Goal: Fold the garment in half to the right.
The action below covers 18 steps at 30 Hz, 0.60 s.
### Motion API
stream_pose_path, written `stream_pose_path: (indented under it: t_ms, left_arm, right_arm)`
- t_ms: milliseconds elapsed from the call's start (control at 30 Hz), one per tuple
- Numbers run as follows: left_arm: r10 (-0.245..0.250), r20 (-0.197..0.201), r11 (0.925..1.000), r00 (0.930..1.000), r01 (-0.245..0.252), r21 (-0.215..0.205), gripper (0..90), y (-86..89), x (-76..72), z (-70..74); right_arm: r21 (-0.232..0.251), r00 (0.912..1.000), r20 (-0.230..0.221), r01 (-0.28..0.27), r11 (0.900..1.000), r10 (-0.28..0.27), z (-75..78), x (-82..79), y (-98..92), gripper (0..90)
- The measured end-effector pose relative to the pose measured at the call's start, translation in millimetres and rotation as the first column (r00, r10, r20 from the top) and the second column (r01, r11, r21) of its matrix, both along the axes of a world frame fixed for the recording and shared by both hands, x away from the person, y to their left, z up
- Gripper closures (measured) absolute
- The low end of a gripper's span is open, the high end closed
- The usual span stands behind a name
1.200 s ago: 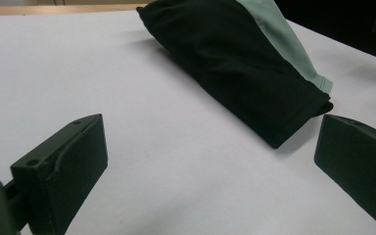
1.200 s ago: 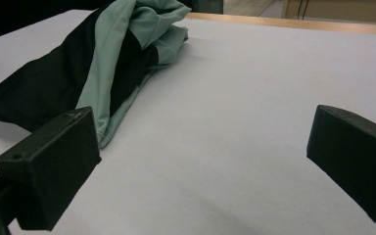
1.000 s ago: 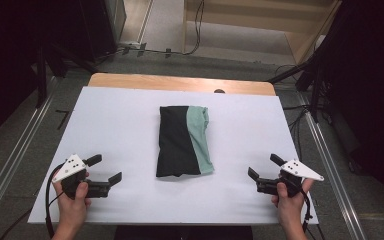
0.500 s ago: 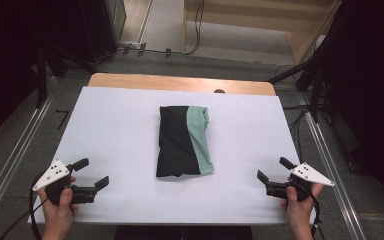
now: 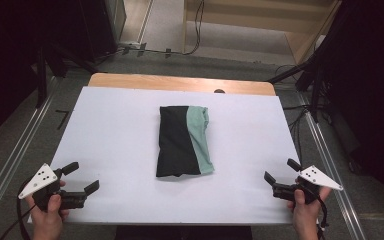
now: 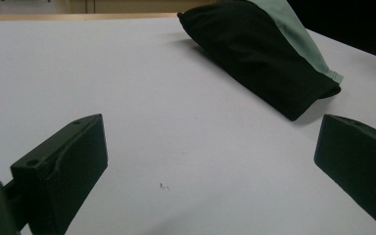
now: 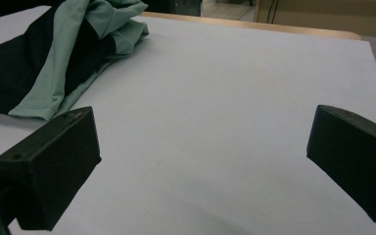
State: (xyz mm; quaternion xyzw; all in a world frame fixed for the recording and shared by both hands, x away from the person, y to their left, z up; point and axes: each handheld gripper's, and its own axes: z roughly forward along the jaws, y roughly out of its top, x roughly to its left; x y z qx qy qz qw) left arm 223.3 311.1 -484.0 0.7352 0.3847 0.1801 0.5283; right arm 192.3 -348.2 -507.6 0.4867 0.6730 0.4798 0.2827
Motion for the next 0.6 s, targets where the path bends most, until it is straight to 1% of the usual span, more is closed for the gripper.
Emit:
stream_pose_path:
  t_ms: [167,267,333,400,500,533,600]
  left_arm:
    - [0.005,0.001,1.0000,1.0000,-0.005,0.002,0.0,3.9,-0.1,-0.9]
    - [0.021,0.006,0.9998,0.9998,-0.021,0.007,0.0,7.3,0.4,-1.1]
    - [0.030,0.002,0.9995,0.9996,-0.030,-0.007,0.0,9.9,0.4,-1.3]
    - [0.033,0.001,0.9994,0.9994,-0.033,-0.005,0.0,11.4,0.6,-1.4]
    - [0.027,-0.002,0.9996,0.9996,-0.027,-0.002,0.0,11.7,2.0,-3.1]
    - [0.026,-0.001,0.9997,0.9997,-0.026,0.005,0.0,11.3,3.0,-4.2]
    - [0.025,-0.005,0.9996,0.9997,-0.025,0.010,0.0,10.3,4.9,-6.1]
  right_arm:
    - [0.012,1.0000,-0.004,0.003,1.000,-0.003,-2.7,-4.1,-8.1,0.0]
    - [0.019,0.9999,-0.011,0.010,1.000,-0.010,-4.8,-7.2,-13.7,0.0]
    - [0.017,0.9998,-0.012,0.015,1.000,-0.015,-5.9,-9.2,-16.8,0.0]
    - [0.023,0.9997,-0.013,0.020,1.000,-0.020,-5.9,-11.2,-18.9,0.0]
    - [0.031,0.9997,-0.008,0.021,0.999,-0.021,-6.7,-12.9,-22.3,0.0]
    - [0.034,0.9998,-0.006,0.021,0.999,-0.020,-7.3,-12.7,-23.2,0.0]
    - [0.048,0.9998,-0.007,0.020,0.999,-0.020,-8.8,-11.9,-24.1,0.0]
